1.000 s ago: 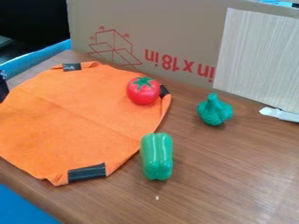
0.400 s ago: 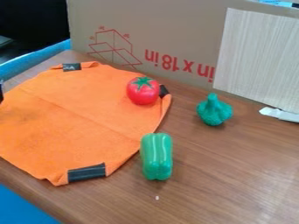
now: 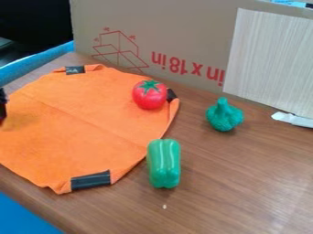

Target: Fold the cloth from bottom left to top right , over the tomato

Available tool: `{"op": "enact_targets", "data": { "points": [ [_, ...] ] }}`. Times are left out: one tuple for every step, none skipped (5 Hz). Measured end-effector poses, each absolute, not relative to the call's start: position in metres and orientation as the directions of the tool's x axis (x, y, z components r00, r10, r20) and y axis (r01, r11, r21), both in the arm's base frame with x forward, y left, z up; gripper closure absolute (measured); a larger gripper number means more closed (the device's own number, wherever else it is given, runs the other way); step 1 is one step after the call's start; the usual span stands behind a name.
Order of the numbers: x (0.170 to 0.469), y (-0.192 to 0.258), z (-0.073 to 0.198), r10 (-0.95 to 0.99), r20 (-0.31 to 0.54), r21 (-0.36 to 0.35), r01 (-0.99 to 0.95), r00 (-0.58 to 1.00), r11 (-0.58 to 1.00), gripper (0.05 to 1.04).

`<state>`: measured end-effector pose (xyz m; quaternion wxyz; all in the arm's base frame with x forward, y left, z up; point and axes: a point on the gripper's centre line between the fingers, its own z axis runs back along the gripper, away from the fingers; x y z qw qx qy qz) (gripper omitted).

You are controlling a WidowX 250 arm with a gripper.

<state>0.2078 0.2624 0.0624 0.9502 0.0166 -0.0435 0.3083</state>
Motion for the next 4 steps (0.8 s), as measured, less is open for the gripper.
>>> {"op": "enact_targets", "data": {
  "points": [
    [0.210,0.265,0.057,0.607,0.025,0.013,-0.607,0.794,0.794,0.123],
    [0.210,0.264,0.057,0.608,0.019,0.012,-0.609,0.793,0.793,0.402],
    [0.209,0.260,0.057,0.590,0.045,0.016,-0.592,0.806,0.806,0.708],
    [0.214,0.248,0.072,0.553,0.079,0.019,-0.556,0.829,0.831,0.921]
  ]
}}
